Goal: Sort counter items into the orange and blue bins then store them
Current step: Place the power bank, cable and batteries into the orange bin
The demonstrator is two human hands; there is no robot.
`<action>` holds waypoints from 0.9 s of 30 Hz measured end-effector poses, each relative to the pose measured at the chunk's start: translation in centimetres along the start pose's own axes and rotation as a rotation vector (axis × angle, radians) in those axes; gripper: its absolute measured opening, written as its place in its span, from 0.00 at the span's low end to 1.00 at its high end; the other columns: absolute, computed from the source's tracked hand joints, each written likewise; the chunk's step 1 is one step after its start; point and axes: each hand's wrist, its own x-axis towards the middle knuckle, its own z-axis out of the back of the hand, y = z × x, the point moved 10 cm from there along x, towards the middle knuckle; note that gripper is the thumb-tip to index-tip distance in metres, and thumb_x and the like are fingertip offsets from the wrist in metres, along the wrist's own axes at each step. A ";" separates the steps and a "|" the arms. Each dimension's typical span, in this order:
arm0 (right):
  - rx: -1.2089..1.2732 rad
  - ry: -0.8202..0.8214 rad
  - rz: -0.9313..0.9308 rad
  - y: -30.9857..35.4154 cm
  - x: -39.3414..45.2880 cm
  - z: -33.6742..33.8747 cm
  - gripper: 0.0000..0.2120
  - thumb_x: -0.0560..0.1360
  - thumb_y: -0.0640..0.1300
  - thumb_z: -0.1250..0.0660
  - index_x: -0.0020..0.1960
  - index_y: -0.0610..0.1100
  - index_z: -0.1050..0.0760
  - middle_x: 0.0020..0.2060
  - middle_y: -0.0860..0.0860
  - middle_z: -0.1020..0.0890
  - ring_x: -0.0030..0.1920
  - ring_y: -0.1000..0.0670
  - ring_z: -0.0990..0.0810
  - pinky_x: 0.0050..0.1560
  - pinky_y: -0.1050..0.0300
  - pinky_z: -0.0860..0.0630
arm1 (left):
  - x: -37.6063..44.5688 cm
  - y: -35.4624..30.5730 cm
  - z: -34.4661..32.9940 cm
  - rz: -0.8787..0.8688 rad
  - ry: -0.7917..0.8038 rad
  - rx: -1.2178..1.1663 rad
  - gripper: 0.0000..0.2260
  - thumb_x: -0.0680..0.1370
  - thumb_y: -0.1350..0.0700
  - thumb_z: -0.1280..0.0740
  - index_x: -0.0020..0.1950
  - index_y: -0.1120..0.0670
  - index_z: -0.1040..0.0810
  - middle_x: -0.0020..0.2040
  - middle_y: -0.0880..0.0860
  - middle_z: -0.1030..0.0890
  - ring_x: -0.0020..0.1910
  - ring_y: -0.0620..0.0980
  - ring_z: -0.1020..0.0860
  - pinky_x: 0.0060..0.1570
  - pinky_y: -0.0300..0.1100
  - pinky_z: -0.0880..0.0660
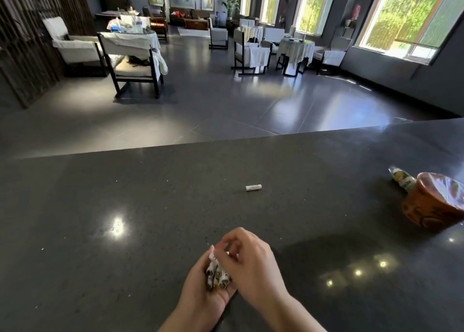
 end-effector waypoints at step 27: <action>0.135 -0.013 -0.109 -4.8 14.3 1.3 0.08 0.76 0.53 0.33 0.44 0.49 0.23 0.36 0.56 0.20 0.40 0.56 0.22 0.42 0.64 0.27 | 4.7 -5.6 0.4 -0.106 -0.071 -0.063 0.11 0.71 0.52 0.34 0.39 0.58 0.16 0.43 0.57 0.17 0.31 0.52 0.19 0.21 0.38 0.28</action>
